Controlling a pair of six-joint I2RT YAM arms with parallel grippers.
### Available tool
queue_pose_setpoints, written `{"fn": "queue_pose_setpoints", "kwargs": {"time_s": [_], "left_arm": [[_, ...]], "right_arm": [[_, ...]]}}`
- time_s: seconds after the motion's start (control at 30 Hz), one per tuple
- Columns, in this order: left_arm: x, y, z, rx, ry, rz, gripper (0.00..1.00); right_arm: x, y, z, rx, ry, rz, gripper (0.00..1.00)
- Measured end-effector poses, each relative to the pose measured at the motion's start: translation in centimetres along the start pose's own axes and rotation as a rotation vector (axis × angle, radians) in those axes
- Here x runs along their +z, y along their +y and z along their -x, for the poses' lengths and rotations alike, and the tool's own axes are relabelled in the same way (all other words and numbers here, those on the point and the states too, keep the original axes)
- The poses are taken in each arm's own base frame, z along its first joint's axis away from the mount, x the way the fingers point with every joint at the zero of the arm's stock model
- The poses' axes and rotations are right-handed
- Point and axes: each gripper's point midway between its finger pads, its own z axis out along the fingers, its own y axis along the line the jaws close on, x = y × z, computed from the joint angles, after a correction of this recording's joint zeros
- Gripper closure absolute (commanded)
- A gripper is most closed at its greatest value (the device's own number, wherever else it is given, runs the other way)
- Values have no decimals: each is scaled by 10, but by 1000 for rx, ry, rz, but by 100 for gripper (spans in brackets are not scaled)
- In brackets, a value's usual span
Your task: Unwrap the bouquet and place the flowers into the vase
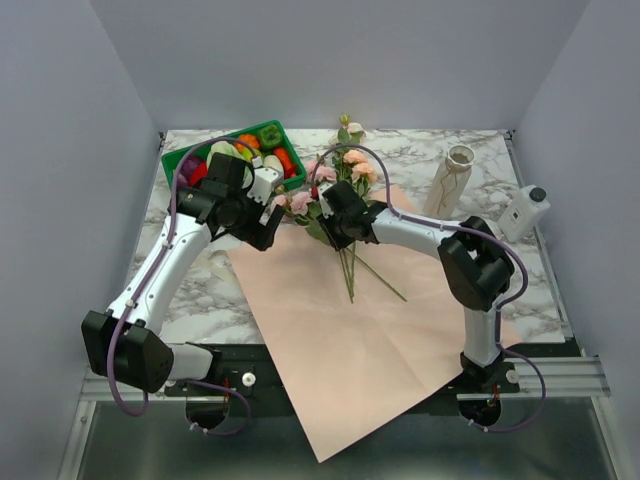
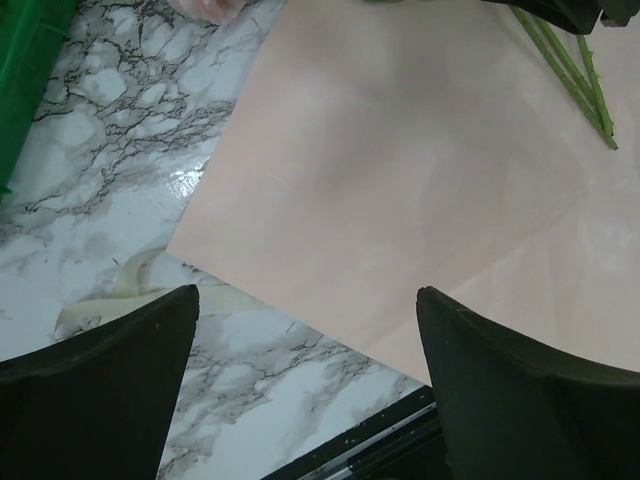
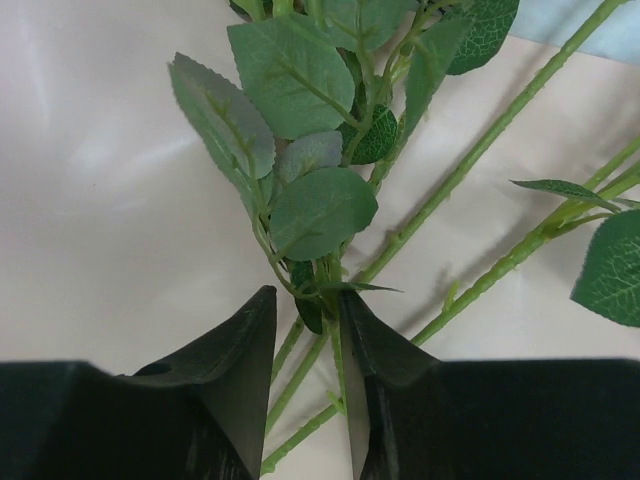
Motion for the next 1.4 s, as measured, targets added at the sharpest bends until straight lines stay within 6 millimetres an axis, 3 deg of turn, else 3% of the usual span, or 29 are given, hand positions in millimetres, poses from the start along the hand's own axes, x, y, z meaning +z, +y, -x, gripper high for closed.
{"fn": "queue_pose_setpoints", "kwargs": {"time_s": [0.13,0.23,0.27,0.37,0.47,0.53,0.67,0.8,0.9,1.03,1.17,1.27,1.4], "left_arm": [[-9,-1,3,7,-28,10,1],[-14,-1,4,11,-45,13,1],[-15,-1,4,11,-46,14,1],[-15,-1,4,14,-49,14,1],[-16,-1,5,15,-50,15,1],[-16,-2,5,15,-52,15,1],[-17,-2,5,15,-56,15,1],[-17,-2,5,15,-56,14,1],[-17,-2,5,15,-56,14,1],[-17,-2,5,15,-56,15,1],[-17,-2,5,16,-56,15,1],[-17,-2,5,17,-57,15,1],[-18,-1,7,24,-62,16,1]], "right_arm": [[3,0,2,0,2,0,63],[5,0,6,0,-5,0,77],[5,0,6,0,-6,0,87],[5,0,7,2,-6,-1,96],[-3,0,13,4,-24,-3,99],[-18,-2,27,7,-69,-7,99],[-77,-9,76,14,-237,-27,99],[-156,-19,142,7,-477,-59,99],[-211,-29,172,0,-628,-100,99],[-266,-46,189,-9,-772,-188,99],[-311,-77,198,-4,-918,-366,99],[-348,-111,205,23,-1062,-559,99],[-396,-173,205,80,-1279,-855,99]]}}
